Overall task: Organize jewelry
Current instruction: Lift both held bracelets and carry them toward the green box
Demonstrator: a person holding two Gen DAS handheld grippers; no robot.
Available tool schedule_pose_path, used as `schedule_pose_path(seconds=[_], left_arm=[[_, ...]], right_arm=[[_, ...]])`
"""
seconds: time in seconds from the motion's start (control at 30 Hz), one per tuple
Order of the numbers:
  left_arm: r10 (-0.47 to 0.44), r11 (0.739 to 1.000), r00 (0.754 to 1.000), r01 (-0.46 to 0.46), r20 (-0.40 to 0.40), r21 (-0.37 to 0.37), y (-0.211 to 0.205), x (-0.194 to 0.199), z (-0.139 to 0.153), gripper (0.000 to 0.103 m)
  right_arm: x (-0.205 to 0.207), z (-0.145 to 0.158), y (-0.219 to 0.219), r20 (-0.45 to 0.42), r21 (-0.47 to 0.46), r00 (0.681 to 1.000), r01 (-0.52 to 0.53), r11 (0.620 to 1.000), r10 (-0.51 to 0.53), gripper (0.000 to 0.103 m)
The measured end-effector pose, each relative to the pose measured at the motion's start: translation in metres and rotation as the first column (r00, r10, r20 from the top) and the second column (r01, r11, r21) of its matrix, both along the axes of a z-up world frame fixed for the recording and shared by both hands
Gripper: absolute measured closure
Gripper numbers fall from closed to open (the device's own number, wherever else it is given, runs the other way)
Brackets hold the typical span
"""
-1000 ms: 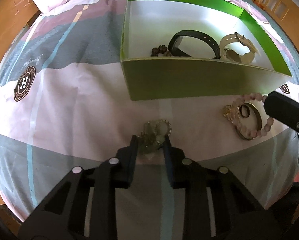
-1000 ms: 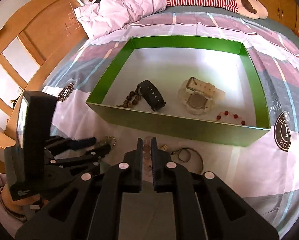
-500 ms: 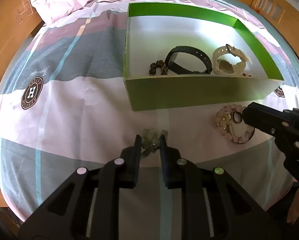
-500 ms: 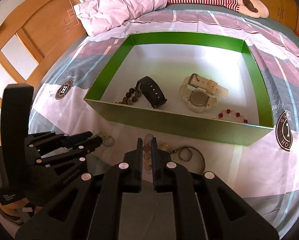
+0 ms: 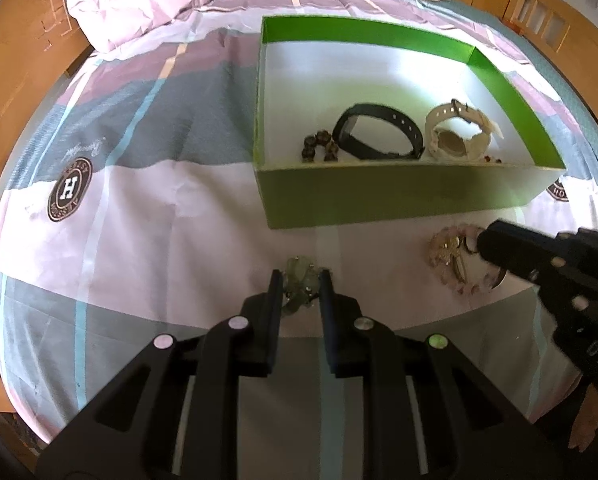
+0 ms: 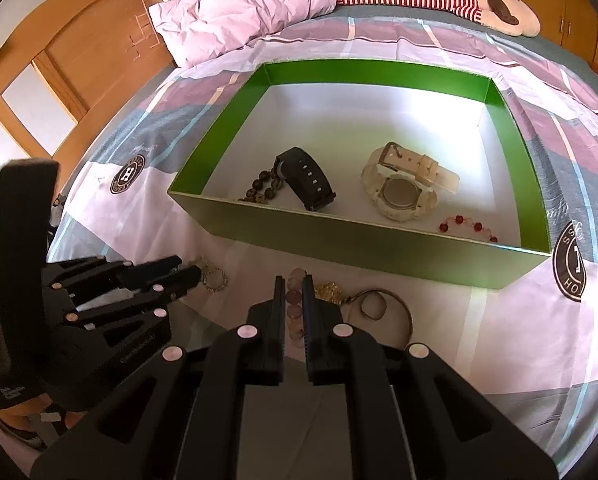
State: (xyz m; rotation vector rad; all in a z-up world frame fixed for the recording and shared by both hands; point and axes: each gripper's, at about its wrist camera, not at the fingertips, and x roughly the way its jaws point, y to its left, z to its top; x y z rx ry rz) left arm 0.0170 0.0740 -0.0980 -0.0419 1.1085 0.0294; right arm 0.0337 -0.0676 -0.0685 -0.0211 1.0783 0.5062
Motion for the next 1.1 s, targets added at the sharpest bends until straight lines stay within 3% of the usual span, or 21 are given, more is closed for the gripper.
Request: schedule_pose_path(seconds=[0.4,0.97,1.1], left_arm=[[0.017,1.000,0.995,-0.018,0.099,0.006,0.008,-0.009,0.028,0.085],[0.010,1.000,0.994,-0.012,0.110,0.013,0.007,-0.010,0.030,0.085],[0.007,0.999,0.993,-0.002,0.118,-0.043,0.017,-0.011,0.039,0.085]], right_arm=[[0.000,-0.003,0.001,-0.003,-0.005,1.000,0.001,1.000,-0.001,0.095],[0.000,-0.005,0.002,-0.007,-0.013,1.000,-0.003,1.000,0.003,0.095],[0.000,-0.003,0.001,-0.001,-0.007,1.000,0.000,1.000,0.000,0.095]])
